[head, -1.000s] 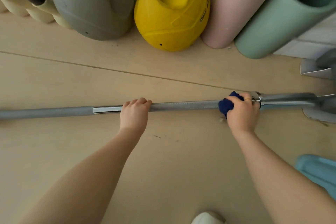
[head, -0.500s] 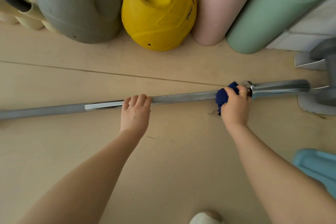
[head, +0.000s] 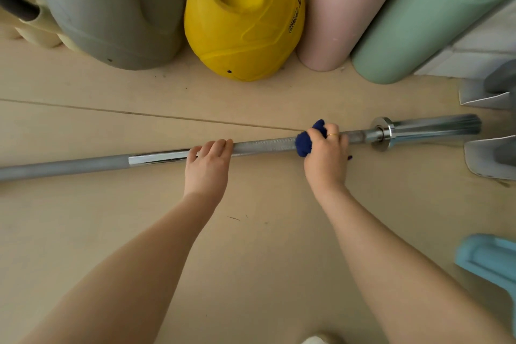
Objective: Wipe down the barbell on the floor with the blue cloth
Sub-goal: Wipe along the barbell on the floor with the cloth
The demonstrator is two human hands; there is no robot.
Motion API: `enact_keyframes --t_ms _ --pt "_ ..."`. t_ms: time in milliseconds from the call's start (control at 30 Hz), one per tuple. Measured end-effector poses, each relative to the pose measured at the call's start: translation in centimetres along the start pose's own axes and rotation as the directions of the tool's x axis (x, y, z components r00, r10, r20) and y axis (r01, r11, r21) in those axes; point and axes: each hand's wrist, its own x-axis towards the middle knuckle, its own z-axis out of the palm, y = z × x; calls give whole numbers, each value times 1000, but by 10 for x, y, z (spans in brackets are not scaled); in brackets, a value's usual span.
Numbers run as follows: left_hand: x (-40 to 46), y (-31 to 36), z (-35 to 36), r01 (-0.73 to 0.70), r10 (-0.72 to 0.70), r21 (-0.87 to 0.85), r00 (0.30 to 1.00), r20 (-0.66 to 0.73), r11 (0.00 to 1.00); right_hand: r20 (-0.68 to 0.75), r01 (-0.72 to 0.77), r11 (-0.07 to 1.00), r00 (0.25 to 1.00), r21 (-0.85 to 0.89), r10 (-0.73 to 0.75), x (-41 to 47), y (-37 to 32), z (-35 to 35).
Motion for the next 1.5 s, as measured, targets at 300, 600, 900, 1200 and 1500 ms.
enact_keyframes --t_ms 300,600,900,1200,1500 --pt "27 -17 -7 -27 25 17 993 112 999 -6 11 991 1000 -132 -12 22 18 -13" --pt "40 -21 -9 53 -46 -62 992 114 997 166 296 954 945 -57 -283 17 -39 4" --pt "39 -35 -4 89 -83 -204 996 36 975 123 159 987 980 -36 -154 3 -96 19" --pt "28 -60 -10 167 -145 -393 986 85 904 186 383 924 908 -4 -376 8 -115 24" --pt "27 -62 -8 154 -134 -378 988 79 913 194 330 937 917 116 -347 -27 -149 43"
